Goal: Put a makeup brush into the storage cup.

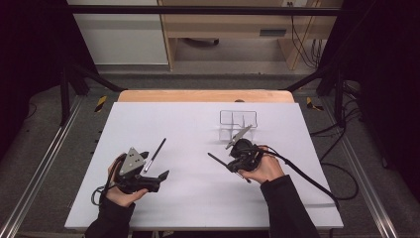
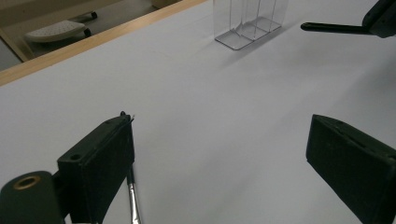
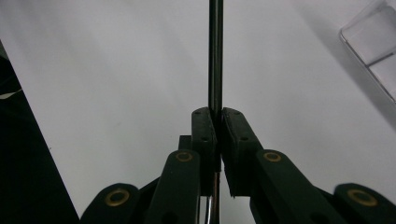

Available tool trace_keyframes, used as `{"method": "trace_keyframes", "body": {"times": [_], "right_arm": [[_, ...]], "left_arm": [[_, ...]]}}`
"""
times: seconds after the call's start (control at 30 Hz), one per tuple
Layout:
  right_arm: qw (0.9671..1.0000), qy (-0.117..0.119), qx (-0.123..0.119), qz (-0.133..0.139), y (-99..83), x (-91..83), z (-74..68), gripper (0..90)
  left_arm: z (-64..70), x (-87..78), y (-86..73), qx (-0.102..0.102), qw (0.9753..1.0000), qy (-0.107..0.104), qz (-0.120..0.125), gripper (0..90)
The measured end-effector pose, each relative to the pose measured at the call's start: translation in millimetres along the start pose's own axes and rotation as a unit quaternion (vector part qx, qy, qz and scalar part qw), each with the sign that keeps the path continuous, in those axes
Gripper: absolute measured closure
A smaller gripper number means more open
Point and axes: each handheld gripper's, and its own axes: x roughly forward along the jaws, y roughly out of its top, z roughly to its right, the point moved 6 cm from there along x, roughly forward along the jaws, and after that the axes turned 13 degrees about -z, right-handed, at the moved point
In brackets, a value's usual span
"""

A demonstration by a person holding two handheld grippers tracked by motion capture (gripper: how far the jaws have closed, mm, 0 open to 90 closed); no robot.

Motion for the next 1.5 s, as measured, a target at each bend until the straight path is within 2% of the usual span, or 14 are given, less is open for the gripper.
{"method": "trace_keyframes", "body": {"times": [0.23, 0.57, 0.93, 1.23, 1.5], "right_arm": [[0.9999, 0.005, -0.015, -0.006, 8.8, 0.6, -6.0, 84.3], [0.9996, 0.016, -0.025, -0.004, 14.8, 1.2, -9.2, 84.3], [0.9988, 0.027, -0.041, -0.006, 24.3, -1.7, -16.0, 84.3], [0.9983, 0.032, -0.048, -0.012, 26.3, -3.9, -17.7, 84.3], [0.9979, 0.037, -0.051, -0.013, 26.2, -5.3, -20.3, 84.3]], "left_arm": [[4.3, 2.5, 3.2, 0.017, 0.9998, -0.002, -0.005, 7.2], [9.4, 2.6, 10.3, 0.043, 0.9990, 0.000, -0.014, 7.1], [13.4, 3.2, 22.5, 0.084, 0.9963, -0.002, -0.018, 7.4], [22.8, 10.4, 32.3, 0.129, 0.9911, 0.000, -0.033, 7.5], [32.2, 13.9, 40.3, 0.161, 0.9861, -0.007, -0.042, 7.6]]}}
